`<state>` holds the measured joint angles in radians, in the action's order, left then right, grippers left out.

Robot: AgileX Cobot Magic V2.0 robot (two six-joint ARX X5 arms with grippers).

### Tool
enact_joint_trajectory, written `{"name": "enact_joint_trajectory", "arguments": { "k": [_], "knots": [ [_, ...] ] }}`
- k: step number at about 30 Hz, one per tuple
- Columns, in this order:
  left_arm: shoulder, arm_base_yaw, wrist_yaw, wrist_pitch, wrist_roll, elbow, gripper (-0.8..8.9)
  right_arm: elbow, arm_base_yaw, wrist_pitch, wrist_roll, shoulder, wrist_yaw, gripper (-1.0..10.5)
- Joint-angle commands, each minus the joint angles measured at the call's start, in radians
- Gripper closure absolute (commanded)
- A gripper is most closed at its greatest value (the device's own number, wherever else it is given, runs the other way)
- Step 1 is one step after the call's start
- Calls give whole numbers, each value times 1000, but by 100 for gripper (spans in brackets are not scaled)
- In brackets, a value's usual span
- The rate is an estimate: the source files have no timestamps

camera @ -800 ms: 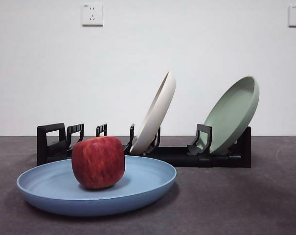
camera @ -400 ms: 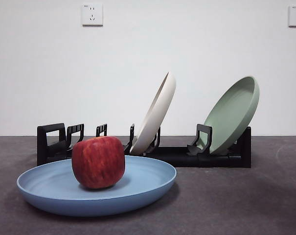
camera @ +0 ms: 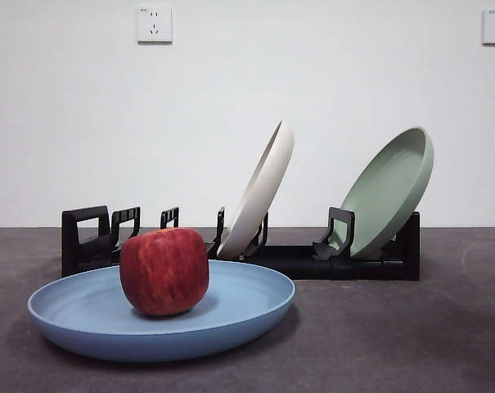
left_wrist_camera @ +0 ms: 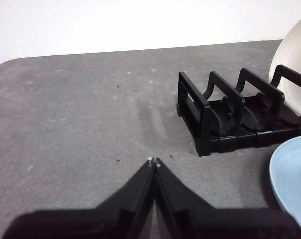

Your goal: Take the blue plate from the plate rack,put the plate on the table,take the apple from the table,put the apple in the plate

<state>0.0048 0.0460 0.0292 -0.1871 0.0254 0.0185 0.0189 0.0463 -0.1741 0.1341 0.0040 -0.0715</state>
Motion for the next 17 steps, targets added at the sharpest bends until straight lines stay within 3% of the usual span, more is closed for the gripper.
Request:
{"name": "enact_joint_trajectory", "arguments": {
  "k": [1,17],
  "knots": [
    [-1,-2,-1,-1,-6,-13,814,-13,2,-6,14,-2,2,963],
    [-1,-2,-1,-1,-6,-13,814,-13,4,-6,14,10,2,963]
  ]
}}
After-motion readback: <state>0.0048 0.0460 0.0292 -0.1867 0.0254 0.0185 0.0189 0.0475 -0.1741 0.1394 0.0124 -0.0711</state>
